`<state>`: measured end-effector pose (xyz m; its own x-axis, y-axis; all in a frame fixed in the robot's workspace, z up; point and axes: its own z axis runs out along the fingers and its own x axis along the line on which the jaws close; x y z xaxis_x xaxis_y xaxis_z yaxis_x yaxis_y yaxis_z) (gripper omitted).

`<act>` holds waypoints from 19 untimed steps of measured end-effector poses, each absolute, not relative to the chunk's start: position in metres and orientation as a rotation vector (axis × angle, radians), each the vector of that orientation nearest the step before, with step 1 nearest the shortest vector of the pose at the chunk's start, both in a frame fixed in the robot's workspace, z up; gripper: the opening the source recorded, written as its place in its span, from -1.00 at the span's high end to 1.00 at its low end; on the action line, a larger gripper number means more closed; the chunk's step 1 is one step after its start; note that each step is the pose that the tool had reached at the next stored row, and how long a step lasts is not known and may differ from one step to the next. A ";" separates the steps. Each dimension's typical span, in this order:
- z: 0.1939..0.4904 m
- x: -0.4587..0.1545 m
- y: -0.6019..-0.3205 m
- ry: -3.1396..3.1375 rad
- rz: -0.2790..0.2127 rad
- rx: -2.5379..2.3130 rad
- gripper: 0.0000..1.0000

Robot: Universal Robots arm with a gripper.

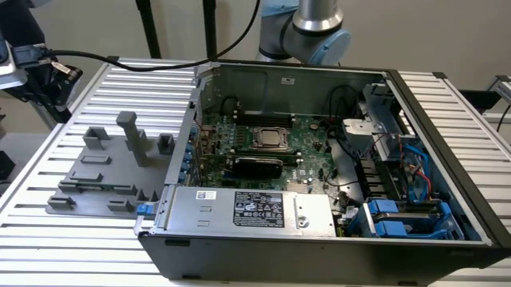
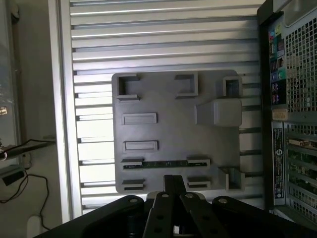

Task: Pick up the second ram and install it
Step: 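Pick up the second ram and move it above second insertion slot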

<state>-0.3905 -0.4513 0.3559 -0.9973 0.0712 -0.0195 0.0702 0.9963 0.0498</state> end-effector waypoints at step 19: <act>0.348 -0.391 -0.451 3.102 0.081 -0.383 0.79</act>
